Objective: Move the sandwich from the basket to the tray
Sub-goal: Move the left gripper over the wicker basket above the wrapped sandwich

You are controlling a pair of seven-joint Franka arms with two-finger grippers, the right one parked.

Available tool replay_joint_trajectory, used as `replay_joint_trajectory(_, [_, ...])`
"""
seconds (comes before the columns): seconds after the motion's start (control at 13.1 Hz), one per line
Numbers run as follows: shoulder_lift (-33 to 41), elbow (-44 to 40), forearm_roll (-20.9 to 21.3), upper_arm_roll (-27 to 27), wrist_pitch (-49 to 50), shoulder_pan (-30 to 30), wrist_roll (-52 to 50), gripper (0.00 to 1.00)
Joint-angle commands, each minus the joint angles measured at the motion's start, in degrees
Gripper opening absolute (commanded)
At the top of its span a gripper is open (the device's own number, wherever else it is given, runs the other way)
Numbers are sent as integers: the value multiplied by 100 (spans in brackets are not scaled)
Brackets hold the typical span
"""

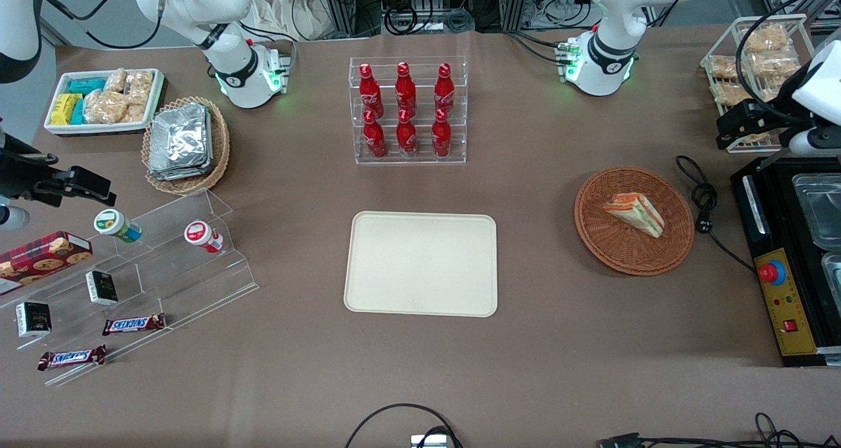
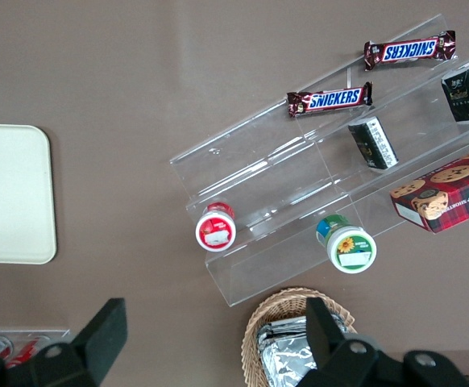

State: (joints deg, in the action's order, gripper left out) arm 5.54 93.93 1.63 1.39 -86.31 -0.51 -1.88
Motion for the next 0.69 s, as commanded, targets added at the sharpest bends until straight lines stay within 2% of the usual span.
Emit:
replay_joint_trajectory(0.0, [-88, -182, -84, -25, 53, -46, -111, 100])
replay_joint_trajectory(0.31, [-141, 36, -50, -60, 27, 7, -662, 100])
replay_joint_trajectory(0.61, [113, 1080, -40, -60, -639, 7, -1839, 100])
